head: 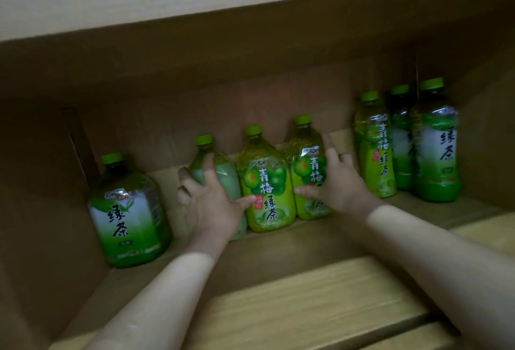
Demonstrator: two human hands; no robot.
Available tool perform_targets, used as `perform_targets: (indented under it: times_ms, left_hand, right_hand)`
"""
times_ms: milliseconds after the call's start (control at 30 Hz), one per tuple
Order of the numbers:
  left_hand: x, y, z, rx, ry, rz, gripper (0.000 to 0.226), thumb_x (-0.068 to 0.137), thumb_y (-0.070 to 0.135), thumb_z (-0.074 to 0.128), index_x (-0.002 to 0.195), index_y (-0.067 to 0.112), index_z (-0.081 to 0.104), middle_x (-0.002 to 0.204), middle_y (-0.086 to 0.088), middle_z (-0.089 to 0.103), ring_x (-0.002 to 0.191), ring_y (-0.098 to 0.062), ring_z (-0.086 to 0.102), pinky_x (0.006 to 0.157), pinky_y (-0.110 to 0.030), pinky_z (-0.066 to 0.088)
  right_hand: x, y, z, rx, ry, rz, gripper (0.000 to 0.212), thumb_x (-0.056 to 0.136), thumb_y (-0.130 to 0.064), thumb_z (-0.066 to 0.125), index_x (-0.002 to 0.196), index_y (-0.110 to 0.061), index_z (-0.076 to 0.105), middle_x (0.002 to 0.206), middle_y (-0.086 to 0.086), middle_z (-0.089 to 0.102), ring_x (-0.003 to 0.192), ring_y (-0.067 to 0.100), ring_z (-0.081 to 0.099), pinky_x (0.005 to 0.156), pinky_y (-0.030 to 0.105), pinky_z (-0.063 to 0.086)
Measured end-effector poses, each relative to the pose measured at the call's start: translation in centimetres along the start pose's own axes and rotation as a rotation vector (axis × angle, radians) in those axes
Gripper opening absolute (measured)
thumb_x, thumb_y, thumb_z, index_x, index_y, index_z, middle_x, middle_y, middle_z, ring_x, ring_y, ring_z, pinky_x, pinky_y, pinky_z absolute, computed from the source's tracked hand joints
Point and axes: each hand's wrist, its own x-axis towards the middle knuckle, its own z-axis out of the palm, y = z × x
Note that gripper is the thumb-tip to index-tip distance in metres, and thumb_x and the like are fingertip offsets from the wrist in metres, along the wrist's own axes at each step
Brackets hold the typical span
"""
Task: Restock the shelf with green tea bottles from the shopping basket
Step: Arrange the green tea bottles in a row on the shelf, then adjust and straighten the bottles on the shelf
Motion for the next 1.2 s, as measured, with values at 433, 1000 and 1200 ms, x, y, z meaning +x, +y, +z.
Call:
perform_targets:
  times_ms: [433,1000,1200]
  left_hand:
    - [-8.7,8.2,-5.3,-0.367,-0.054,0.635,0.029,0.087,0.036,0.06,0.112,0.022,0.063,0.102,0.004,0.069,0.091,-0.014,0.065,0.078,-0.032,0.052]
    - [-37.2,26.5,1.9,-0.946,-0.743,0.982,0.016,0.079,0.009,0.061,0.086,0.018,0.072,0.081,0.01,0.069,0.071,0.001,0.06,0.065,-0.015,0.046]
    - [-46.3,31.6,5.1,-0.903,-1.022,1.037,0.019,0.078,0.017,0.056,0.089,0.023,0.071,0.084,0.011,0.069,0.075,0.0,0.06,0.069,-0.014,0.045]
  right_hand:
    - [-9.2,0.3,-14.2,-0.103,-0.207,-0.245,0.046,0.085,-0.036,0.067,0.129,-0.029,0.055,0.099,-0.006,0.07,0.092,0.007,0.064,0.086,0.027,0.051]
    - [-37.9,17.7,-34.5,0.001,0.043,0.299,0.025,0.08,-0.036,0.069,0.101,-0.023,0.07,0.081,0.0,0.076,0.075,0.011,0.071,0.07,0.02,0.055]
    - [-48.7,27.3,-36.6,-0.188,0.179,0.632,0.022,0.08,-0.026,0.075,0.102,-0.024,0.07,0.084,-0.003,0.073,0.077,0.006,0.066,0.076,0.022,0.051]
